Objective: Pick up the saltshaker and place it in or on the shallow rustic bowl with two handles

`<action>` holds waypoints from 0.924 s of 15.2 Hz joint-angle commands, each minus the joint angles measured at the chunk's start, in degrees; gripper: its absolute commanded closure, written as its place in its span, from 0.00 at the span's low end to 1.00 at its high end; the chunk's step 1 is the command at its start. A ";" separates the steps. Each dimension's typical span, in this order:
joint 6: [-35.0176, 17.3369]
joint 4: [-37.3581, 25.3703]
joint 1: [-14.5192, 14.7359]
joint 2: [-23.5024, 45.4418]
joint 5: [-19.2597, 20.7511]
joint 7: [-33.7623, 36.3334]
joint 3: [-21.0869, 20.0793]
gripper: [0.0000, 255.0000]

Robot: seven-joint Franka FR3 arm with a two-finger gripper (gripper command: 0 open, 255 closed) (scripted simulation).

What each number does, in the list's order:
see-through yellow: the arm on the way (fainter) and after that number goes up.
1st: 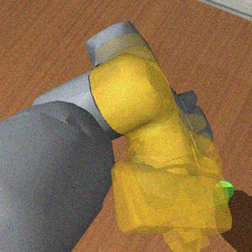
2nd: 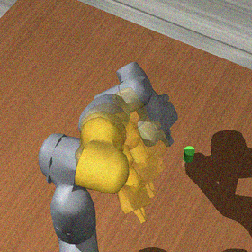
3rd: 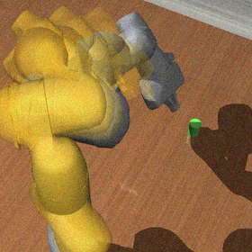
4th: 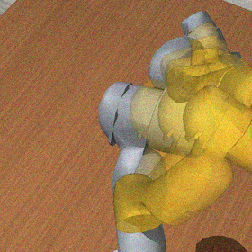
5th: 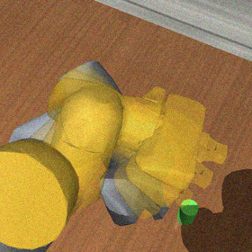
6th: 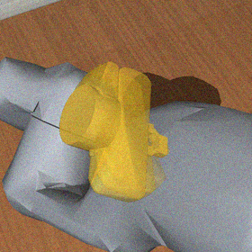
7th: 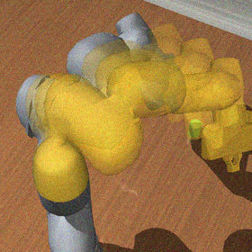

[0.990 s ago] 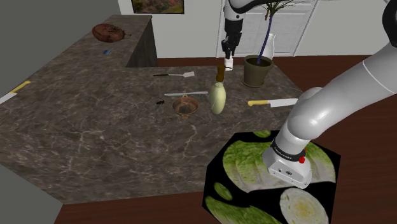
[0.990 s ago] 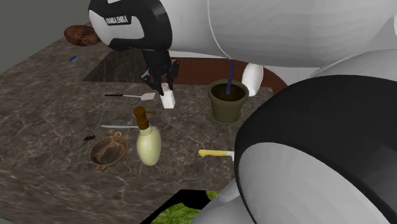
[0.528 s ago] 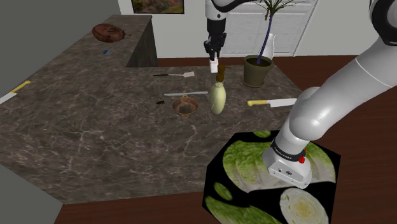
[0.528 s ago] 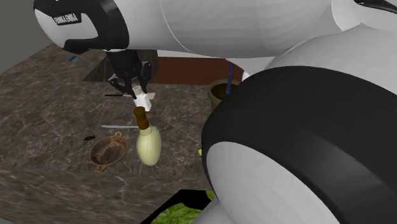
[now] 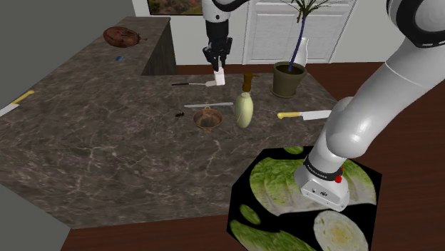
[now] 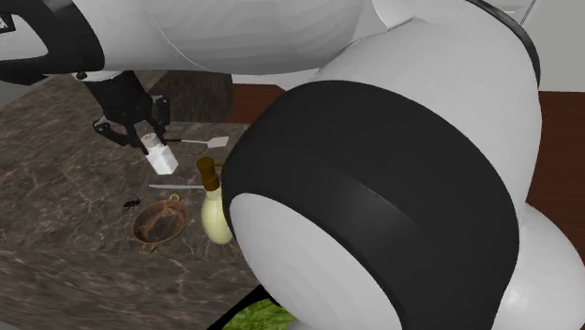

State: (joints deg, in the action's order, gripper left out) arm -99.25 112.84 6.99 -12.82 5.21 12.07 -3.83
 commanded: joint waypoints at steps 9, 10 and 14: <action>-0.04 -8.18 3.15 9.03 0.09 7.99 -4.66 1.00; -0.81 -7.40 3.14 9.01 0.10 8.06 -4.65 1.00; -3.86 -4.40 3.13 9.09 0.17 8.33 -4.64 1.00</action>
State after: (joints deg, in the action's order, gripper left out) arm -102.24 107.70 10.09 -3.85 5.35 20.23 -8.43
